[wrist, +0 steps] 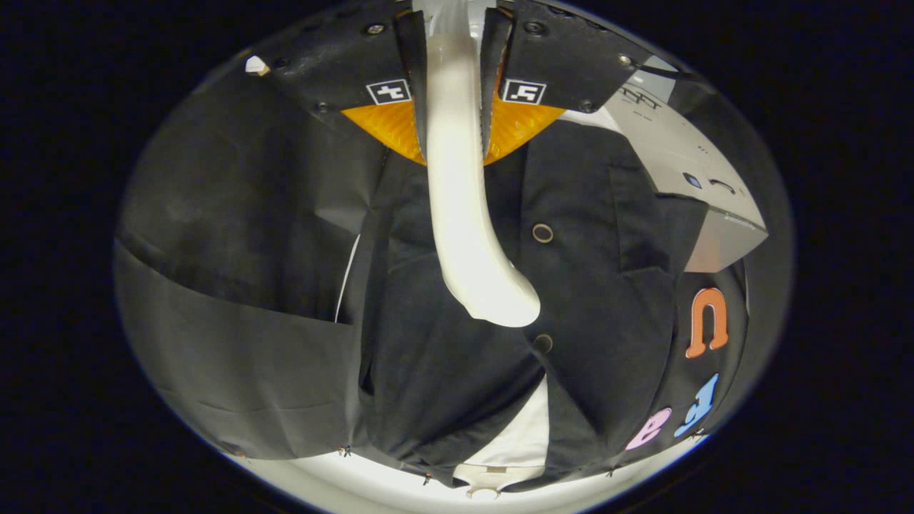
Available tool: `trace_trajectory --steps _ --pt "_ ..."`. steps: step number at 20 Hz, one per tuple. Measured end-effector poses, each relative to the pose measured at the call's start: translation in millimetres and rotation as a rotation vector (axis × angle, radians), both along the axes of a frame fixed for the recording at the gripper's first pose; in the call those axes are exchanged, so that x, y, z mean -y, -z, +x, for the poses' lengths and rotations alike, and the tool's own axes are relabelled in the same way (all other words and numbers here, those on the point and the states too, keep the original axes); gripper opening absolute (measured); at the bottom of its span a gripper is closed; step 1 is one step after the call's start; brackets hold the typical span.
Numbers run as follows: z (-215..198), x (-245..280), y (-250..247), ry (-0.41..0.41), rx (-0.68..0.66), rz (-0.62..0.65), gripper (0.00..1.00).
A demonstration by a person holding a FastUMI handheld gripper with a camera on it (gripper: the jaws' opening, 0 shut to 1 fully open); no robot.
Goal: Iron the clothes twice with a garment steamer, once on the left side and once on the right side.
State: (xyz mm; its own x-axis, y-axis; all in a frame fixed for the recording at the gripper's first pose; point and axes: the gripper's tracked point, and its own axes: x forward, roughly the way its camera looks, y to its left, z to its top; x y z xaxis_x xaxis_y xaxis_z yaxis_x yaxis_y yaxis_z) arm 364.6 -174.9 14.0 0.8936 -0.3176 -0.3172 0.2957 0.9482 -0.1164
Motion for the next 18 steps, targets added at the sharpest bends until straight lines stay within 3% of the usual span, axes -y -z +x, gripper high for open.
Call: trace_trajectory --steps 18 --pt "-9.5 -5.0 3.9 -0.029 0.019 0.109 0.33"
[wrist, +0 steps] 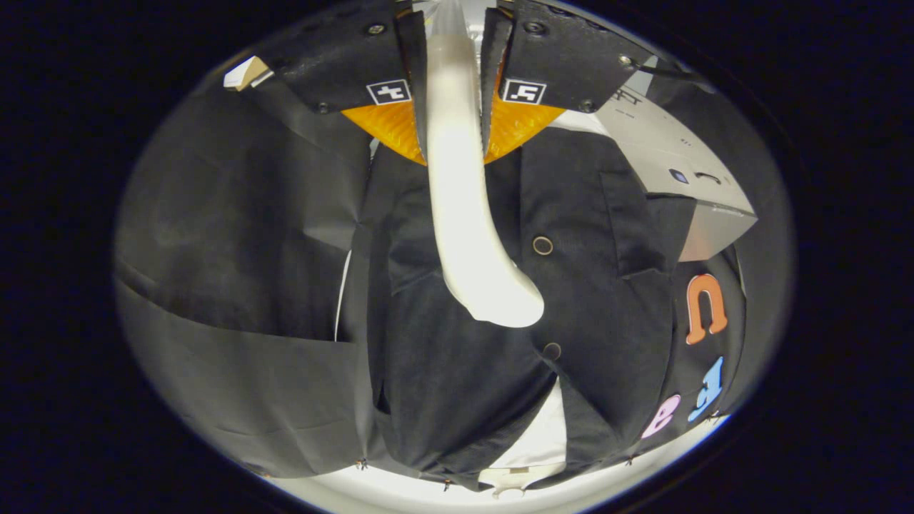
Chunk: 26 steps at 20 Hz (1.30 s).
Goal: Iron the clothes twice with a garment steamer, once on the left side and once on the right side.
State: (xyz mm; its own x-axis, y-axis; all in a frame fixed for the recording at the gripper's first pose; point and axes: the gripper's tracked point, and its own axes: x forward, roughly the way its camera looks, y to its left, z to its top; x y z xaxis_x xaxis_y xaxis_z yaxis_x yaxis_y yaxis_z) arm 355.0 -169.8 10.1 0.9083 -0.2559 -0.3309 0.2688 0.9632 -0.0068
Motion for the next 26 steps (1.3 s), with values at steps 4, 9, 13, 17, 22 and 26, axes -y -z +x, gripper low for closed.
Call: trace_trajectory --steps 4,9,13,17,22,26 --pt "-0.4 3.7 -8.8 -0.032 0.04 0.03 0.33" --pt "8.2 15.4 -5.7 -0.067 0.084 0.044 0.33" --pt "7.6 13.9 -3.2 -0.083 0.119 0.042 0.33" --pt "-16.1 0.5 -4.6 -0.083 0.137 0.035 0.33" --pt "-80.7 -36.1 -20.7 -0.055 0.165 0.017 0.33" --pt "-140.6 -87.2 -22.5 -0.065 0.18 0.006 0.33"
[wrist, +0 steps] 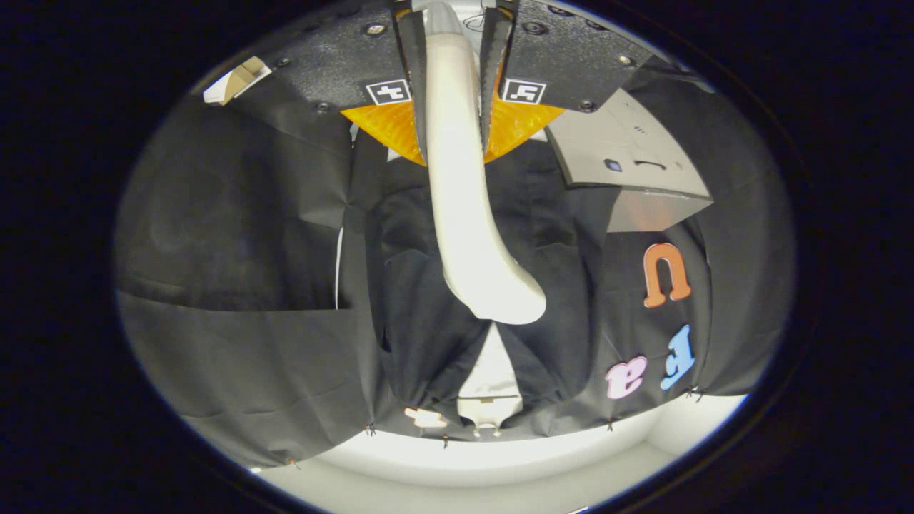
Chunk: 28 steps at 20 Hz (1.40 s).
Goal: Iron the clothes twice with a garment steamer, once on the left side and once on the right side.
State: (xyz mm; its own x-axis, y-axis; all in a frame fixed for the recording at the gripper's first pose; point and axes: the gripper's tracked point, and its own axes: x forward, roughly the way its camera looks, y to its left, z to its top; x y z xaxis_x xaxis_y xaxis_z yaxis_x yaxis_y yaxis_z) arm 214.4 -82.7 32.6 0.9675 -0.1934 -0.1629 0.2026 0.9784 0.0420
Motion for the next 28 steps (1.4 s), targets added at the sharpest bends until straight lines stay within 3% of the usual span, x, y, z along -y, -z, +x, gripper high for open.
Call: trace_trajectory --steps 6,12,28 --pt "-70.2 -65.3 14.7 -0.035 -0.037 -0.005 0.33" --pt "-124.2 -98.0 32.8 -0.097 -0.07 -0.009 0.33" --pt "-168.0 -118.9 53.1 -0.149 -0.09 -0.012 0.33"
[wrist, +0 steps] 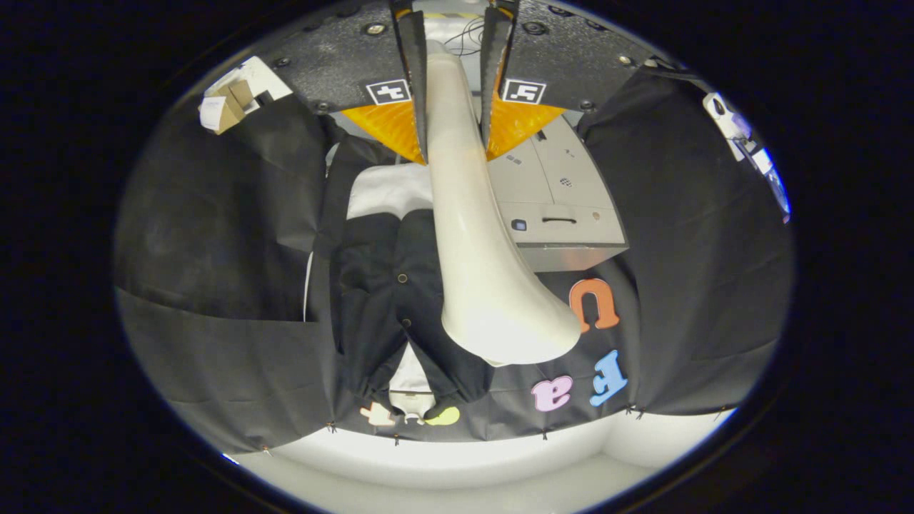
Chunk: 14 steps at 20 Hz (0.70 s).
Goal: Iron the clothes twice with a garment steamer, once on the left side and once on the right side.
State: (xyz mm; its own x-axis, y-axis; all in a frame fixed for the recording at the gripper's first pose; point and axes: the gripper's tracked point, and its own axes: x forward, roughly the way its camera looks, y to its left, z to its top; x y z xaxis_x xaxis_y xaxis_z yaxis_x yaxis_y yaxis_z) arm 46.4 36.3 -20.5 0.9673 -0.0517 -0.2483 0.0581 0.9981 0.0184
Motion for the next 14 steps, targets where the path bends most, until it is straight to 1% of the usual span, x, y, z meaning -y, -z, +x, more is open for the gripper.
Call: trace_trajectory --steps 14 --pt "-10.4 0.7 5.2 0.007 -0.009 -0.001 0.33"
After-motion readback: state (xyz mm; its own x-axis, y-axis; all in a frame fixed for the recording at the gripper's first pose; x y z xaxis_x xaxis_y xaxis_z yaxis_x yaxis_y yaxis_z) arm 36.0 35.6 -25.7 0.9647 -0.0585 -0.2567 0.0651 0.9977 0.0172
